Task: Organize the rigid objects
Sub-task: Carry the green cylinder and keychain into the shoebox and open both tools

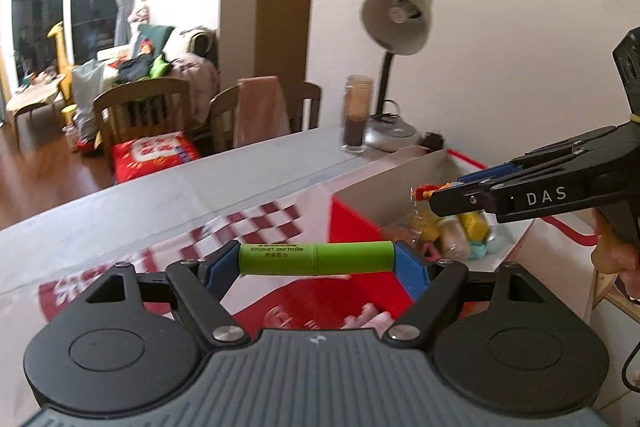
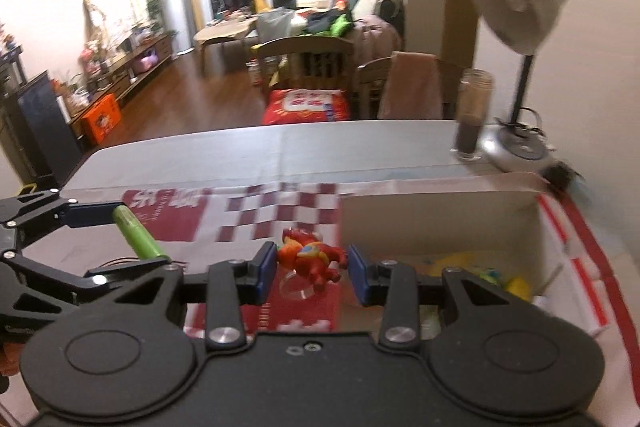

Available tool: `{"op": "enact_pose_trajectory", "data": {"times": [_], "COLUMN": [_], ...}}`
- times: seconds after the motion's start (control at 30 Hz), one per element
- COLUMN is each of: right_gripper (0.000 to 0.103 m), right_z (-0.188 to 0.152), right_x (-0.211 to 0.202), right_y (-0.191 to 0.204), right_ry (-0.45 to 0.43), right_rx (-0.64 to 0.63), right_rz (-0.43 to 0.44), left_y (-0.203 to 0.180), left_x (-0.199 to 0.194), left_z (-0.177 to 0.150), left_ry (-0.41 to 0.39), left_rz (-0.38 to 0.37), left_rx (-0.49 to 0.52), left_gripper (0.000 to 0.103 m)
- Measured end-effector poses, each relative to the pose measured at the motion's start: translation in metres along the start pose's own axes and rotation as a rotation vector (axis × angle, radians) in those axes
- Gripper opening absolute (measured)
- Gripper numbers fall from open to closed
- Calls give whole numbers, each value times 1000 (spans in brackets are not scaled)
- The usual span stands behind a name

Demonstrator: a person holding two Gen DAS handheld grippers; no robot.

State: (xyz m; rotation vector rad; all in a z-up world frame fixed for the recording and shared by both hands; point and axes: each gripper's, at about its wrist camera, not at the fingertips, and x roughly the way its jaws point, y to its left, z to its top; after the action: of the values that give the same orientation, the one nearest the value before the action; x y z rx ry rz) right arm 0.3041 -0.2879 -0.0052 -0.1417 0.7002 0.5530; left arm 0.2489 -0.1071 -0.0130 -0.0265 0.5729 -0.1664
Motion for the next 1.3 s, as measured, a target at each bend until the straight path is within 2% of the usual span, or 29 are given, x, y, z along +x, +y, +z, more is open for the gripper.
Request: {"op": "enact_pose_trajectory", "data": {"times": [0.2, 0.43, 0.63, 0.87, 1.07, 1.3], "right_gripper": [38, 38, 38, 38, 38, 38], "right_z": [-5, -18, -31, -45, -51, -60], "right_x": [-1, 9, 26, 49, 68, 82], "right_y": [-53, -109, -145, -160, -159, -155], "right_ry": [6, 36, 73, 115, 139, 205], "right_rx": [34, 65, 78, 76, 48, -5], "right_rz": [-68, -124, -139, -136, -117, -114], "left_y": [-40, -82, -113, -125, -124, -125], "left_x": [30, 76, 116, 177, 226, 256], "left_z": [14, 17, 27, 38, 42, 41], "left_ry": [3, 72, 113, 186, 284, 383], "left_rz": [-38, -75, -89, -45, -30, -38], "left_rx": [83, 154, 210, 230, 180, 154], "left_gripper": [81, 81, 81, 81, 81, 81]}}
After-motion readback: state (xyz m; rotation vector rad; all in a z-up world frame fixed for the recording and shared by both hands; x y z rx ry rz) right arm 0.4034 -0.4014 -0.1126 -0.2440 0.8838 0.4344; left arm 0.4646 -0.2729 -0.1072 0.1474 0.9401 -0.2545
